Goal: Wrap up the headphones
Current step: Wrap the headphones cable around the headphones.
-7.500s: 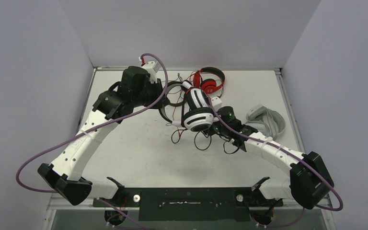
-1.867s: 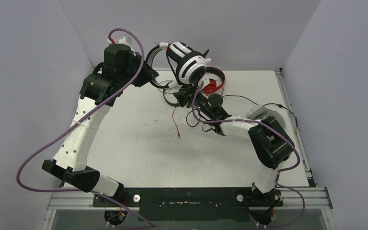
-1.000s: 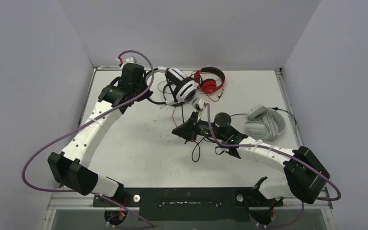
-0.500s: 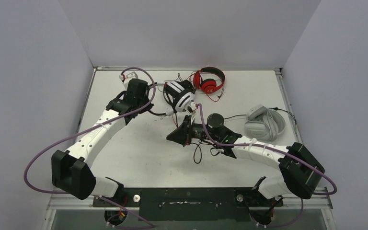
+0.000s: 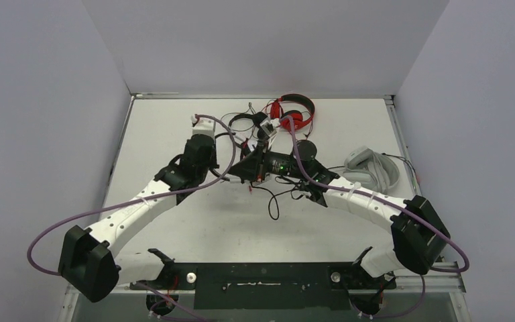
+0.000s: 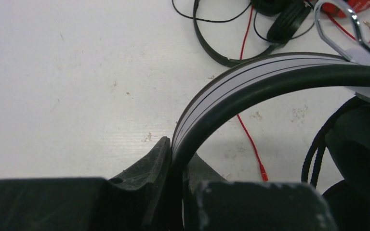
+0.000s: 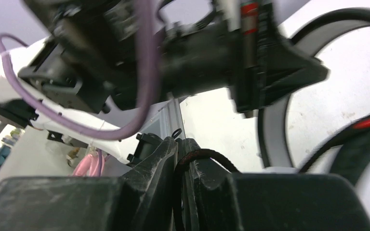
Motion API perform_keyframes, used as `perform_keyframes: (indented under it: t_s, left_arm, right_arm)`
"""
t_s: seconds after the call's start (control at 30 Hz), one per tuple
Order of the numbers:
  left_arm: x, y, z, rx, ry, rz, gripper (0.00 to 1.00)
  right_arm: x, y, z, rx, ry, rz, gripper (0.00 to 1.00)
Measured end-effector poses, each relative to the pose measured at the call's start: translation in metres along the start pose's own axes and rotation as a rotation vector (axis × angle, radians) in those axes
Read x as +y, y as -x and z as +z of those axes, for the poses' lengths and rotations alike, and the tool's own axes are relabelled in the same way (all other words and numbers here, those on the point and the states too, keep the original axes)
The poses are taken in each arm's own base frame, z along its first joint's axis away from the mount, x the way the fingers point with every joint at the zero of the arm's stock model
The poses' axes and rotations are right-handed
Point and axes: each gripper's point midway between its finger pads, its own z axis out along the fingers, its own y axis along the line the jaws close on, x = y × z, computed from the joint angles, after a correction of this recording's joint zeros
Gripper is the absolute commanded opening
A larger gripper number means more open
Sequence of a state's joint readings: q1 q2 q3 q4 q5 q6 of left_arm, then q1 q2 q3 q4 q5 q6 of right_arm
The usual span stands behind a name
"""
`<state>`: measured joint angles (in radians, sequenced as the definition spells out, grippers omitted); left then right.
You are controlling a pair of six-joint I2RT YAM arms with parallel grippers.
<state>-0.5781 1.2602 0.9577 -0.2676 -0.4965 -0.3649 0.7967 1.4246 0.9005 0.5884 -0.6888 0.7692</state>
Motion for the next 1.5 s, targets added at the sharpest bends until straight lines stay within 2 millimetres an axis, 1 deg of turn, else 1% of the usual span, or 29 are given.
perform_keyframes:
  t_s: [0.07,0.23,0.33,0.43,0.57,0.67,0.9,0.93,1.1,1.33,1.4,1.5]
  left_arm:
    - [-0.004,0.003,-0.01,-0.049,-0.067,0.105,0.0]
    - [-0.002,0.011,-0.034,-0.152,-0.183,0.312,0.0]
    - [-0.003,0.018,-0.042,-0.196,-0.222,0.431,0.0]
    - [-0.007,0.016,-0.043,-0.199,-0.259,0.517,0.0]
    - [-0.01,0.006,-0.043,-0.158,-0.304,0.612,0.0]
    - [-0.013,0.0,-0.043,-0.138,-0.337,0.646,0.0]
    - [-0.021,-0.008,-0.043,-0.106,-0.391,0.682,0.0]
    - [-0.022,-0.009,-0.043,-0.1,-0.398,0.685,0.0]
    - [-0.021,-0.016,-0.044,-0.064,-0.415,0.714,0.0]
    - [-0.02,-0.027,-0.047,-0.006,-0.438,0.738,0.0]
    - [-0.022,-0.025,-0.049,-0.001,-0.447,0.719,0.0]
    - [-0.026,-0.017,-0.053,0.0,-0.45,0.663,0.0]
  right_arm:
    - [-0.009,0.007,-0.005,-0.009,-0.017,0.04,0.09]
    - [-0.03,0.014,-0.019,-0.001,-0.04,0.143,0.07]
    - [-0.035,0.014,-0.028,0.024,-0.028,0.178,0.06]
    - [-0.034,0.005,-0.034,0.079,-0.011,0.191,0.05]
    - [-0.039,-0.013,-0.042,0.18,-0.022,0.194,0.05]
    - [-0.04,-0.02,-0.047,0.25,-0.022,0.171,0.06]
    - [-0.051,-0.026,-0.06,0.348,-0.056,0.095,0.09]
    - [-0.053,-0.025,-0.062,0.355,-0.068,0.085,0.09]
    - [-0.079,-0.02,-0.077,0.387,-0.209,-0.001,0.11]
    - [-0.102,-0.016,-0.09,0.397,-0.351,-0.087,0.11]
    - [-0.106,-0.015,-0.092,0.392,-0.373,-0.1,0.11]
    - [-0.112,-0.014,-0.094,0.378,-0.405,-0.117,0.11]
